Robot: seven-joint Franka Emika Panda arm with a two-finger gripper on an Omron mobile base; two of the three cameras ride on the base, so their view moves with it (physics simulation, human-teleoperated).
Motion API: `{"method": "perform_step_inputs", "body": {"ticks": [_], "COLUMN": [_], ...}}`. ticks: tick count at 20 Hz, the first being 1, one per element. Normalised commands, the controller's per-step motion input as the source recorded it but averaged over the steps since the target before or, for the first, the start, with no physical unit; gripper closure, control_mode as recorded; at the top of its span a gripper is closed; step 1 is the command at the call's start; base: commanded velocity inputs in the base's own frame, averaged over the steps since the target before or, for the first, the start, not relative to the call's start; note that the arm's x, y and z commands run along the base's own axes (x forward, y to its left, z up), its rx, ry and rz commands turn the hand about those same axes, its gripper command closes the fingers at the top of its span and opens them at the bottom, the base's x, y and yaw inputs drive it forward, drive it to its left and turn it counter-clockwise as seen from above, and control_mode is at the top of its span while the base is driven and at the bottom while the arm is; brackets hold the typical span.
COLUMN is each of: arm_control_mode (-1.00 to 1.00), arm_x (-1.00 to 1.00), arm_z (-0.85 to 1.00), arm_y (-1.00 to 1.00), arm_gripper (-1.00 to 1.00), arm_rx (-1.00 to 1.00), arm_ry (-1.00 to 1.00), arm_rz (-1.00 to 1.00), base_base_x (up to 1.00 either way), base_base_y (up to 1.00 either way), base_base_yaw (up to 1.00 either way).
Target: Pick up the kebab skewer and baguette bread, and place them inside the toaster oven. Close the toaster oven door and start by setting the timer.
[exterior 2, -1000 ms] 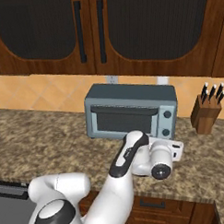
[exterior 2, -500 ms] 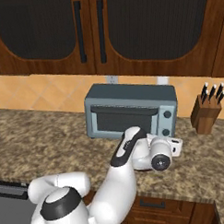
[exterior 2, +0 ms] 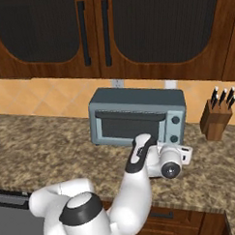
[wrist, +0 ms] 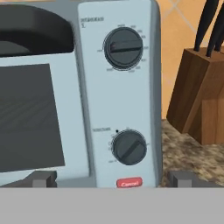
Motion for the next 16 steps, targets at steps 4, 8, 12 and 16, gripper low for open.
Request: {"method": "perform_step_inputs", "body": {"ticks": [4,8,12,16], "arm_control_mode": [-1.0,-1.0,-1.0,-1.0], "arm_x": [0.27,0.28,0.16,0.08], "arm_z": [0.0,0.0,0.0,0.0], "arm_y": [-0.1,-0.02,-0.01,-0.01], "arm_gripper": [-1.0,-1.0,-1.0,-1.0], "arm_rx": [0.0,0.0,0.0,0.0], "arm_ry": [0.0,0.0,0.0,0.0], "arm_rz": [0.0,0.0,0.0,0.0], "base_base_x": [0.0,0.0,0.0,0.0], "base_base_y": [0.0,0.0,0.0,0.0], "base_base_yaw": [0.0,0.0,0.0,0.0]}}
